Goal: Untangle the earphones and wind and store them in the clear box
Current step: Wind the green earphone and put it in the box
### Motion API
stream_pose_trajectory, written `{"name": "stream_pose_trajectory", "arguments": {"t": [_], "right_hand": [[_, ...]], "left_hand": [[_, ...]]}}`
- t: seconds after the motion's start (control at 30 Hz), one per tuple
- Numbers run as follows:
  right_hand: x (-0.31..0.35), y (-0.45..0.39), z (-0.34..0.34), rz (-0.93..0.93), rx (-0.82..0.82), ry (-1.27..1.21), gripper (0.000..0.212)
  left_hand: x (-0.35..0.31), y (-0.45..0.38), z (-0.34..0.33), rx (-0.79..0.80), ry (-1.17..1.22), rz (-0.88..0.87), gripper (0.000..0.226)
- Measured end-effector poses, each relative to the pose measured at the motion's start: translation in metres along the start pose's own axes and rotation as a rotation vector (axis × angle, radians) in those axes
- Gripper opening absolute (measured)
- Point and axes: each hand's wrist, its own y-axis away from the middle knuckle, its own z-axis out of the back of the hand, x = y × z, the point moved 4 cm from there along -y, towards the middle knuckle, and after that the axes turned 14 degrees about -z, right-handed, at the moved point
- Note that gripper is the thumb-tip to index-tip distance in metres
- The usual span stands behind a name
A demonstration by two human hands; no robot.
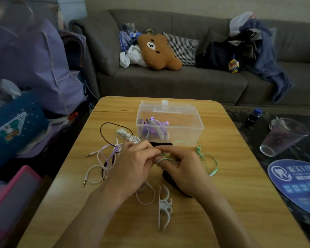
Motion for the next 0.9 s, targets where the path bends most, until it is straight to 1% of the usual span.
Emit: {"name": "stream_pose_trajectory", "arguments": {"t": [0.1, 0.13, 0.17, 0.23, 0.27, 0.33, 0.4, 0.43, 0.47, 0.53, 0.6, 0.67, 0.73, 0.77, 0.83, 0.9], "right_hand": [[-0.003, -0.001, 0.002, -0.026, -0.025, -0.088, 0.019], [-0.003, -0.001, 0.004, -0.021, -0.057, -0.109, 0.019], [-0.003, -0.001, 0.007, -0.007, -0.105, -0.118, 0.019], [0.000, 0.000, 0.013, 0.061, -0.178, -0.062, 0.017], [0.001, 0.001, 0.015, 0.098, -0.204, -0.028, 0.016], [0.003, 0.003, 0.021, 0.110, -0.258, -0.040, 0.014], [0.000, 0.004, 0.031, 0.048, -0.321, -0.186, 0.011], [-0.002, 0.004, 0.038, 0.015, -0.362, -0.254, 0.011], [-0.004, 0.005, 0.046, -0.003, -0.407, -0.299, 0.012], [-0.008, 0.006, 0.061, -0.020, -0.482, -0.344, 0.015], [-0.012, 0.007, 0.072, -0.024, -0.550, -0.362, 0.015], [-0.015, 0.007, 0.078, -0.028, -0.596, -0.360, 0.013], [-0.015, 0.007, 0.080, -0.029, -0.611, -0.352, 0.013], [-0.015, 0.007, 0.080, -0.018, -0.615, -0.349, 0.014], [-0.011, 0.011, 0.079, 0.026, -0.647, -0.358, 0.015], [-0.003, 0.017, 0.077, 0.106, -0.681, -0.370, 0.014]], "left_hand": [[-0.002, -0.001, 0.001, -0.048, 0.162, 0.042, 0.017], [-0.002, -0.001, 0.001, -0.062, 0.216, 0.074, 0.011], [-0.003, -0.002, 0.001, -0.072, 0.255, 0.105, 0.010], [-0.001, -0.001, 0.003, -0.085, 0.276, 0.160, 0.029], [0.000, -0.001, 0.005, -0.081, 0.246, 0.163, 0.033], [0.003, 0.000, 0.009, -0.053, 0.121, 0.119, 0.032], [0.012, 0.004, 0.012, -0.015, 0.014, 0.131, 0.026], [0.019, 0.007, 0.016, -0.011, -0.019, 0.154, 0.019], [0.027, 0.011, 0.021, -0.022, -0.051, 0.179, 0.011], [0.041, 0.016, 0.031, -0.038, -0.145, 0.231, 0.006], [0.055, 0.022, 0.039, 0.000, -0.242, 0.317, 0.009], [0.069, 0.029, 0.047, 0.018, -0.284, 0.471, 0.015], [0.080, 0.035, 0.054, -0.030, -0.216, 0.611, 0.014], [0.083, 0.037, 0.056, -0.069, -0.163, 0.652, 0.013], [0.083, 0.038, 0.056, -0.146, -0.151, 0.656, 0.017], [0.072, 0.035, 0.052, -0.229, -0.230, 0.635, 0.017]]}}
